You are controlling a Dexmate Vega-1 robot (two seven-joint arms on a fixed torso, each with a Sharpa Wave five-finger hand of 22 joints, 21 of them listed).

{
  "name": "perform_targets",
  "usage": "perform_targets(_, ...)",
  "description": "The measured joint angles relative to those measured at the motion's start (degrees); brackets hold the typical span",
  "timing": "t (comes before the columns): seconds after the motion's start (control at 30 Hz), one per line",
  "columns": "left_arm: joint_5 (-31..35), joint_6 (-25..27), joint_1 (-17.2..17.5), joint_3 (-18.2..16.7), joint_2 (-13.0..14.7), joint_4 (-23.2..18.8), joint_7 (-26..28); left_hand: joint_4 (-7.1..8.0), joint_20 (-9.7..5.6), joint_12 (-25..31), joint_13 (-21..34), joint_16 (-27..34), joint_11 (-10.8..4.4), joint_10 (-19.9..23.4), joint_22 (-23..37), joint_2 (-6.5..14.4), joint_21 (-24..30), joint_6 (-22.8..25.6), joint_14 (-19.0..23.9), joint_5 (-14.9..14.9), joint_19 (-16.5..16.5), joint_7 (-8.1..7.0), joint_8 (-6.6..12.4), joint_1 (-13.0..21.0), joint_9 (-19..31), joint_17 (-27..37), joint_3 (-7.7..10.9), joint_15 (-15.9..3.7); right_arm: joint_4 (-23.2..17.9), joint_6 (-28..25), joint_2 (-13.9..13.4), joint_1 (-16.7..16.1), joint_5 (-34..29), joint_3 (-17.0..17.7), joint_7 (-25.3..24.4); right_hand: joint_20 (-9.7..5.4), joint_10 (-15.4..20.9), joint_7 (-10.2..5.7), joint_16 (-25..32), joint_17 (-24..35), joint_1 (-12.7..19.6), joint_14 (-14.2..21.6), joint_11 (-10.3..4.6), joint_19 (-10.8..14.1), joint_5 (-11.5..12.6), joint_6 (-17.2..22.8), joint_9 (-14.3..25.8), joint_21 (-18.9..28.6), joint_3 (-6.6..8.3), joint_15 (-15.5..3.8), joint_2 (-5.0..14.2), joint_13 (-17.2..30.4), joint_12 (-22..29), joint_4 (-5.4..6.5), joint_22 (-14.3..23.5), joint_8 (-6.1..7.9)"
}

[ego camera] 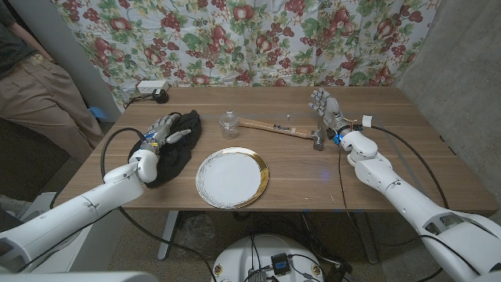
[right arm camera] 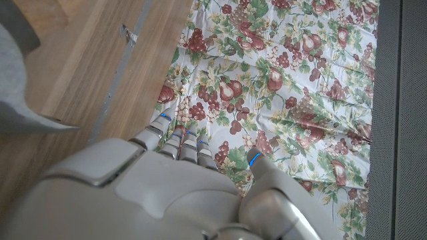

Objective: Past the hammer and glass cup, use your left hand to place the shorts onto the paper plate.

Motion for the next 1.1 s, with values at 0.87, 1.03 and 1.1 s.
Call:
perform_targets(0.87,0.28,0.42,-1.42,2.88,-1.04,2.16,-1.37,-0.29,0.0,0.02,0.03,-0.2,0.0,0.0,-0.01,0.0,-1.06,-0.42,0.0,0.19,0.0,-0.03,0.0,0.0,0.0,0.0,-0.29,0.0,0.85,0.65,0.15,0.31,-0.09,-0.16,0.85,0.0,0.0,0.0,0.0,-0.17,0.0,0.0,0.0,0.0,0.0,0.0,0.0,0.0,0.0,0.0,0.0,0.0,0.0,0.0,0.0,0.0)
perform_targets(1.03,-0.03,0.43,-1.01,2.9,-1.04,2.1,-1.35,-0.29,0.0,0.02,0.03,-0.2,0.0,0.0,-0.01,0.0,-1.06,-0.52,0.0,0.21,0.0,-0.14,0.0,0.0,0.0,-0.01,-0.29,0.0,0.14,0.65,-0.2,-0.11,-0.08,-0.05,0.76,0.0,0.0,0.0,0.0,-0.16,0.0,0.0,0.0,0.0,0.0,0.0,0.0,0.0,0.0,0.0,0.0,0.0,0.0,0.0,0.0,0.0)
perform_targets(1.1,-0.19,0.43,-0.8,2.9,-1.03,2.1,-1.32,-0.29,-0.01,0.02,0.03,-0.2,0.0,0.0,-0.02,0.0,-1.06,-0.52,0.0,0.21,0.0,-0.14,0.0,0.0,0.0,-0.01,-0.29,0.0,-0.14,0.62,-0.31,-0.26,-0.07,-0.02,0.59,0.0,0.0,-0.17,0.0,-0.17,0.0,0.0,0.0,0.0,0.0,0.17,0.0,0.0,0.0,0.0,0.0,0.0,0.0,0.0,0.0,0.0)
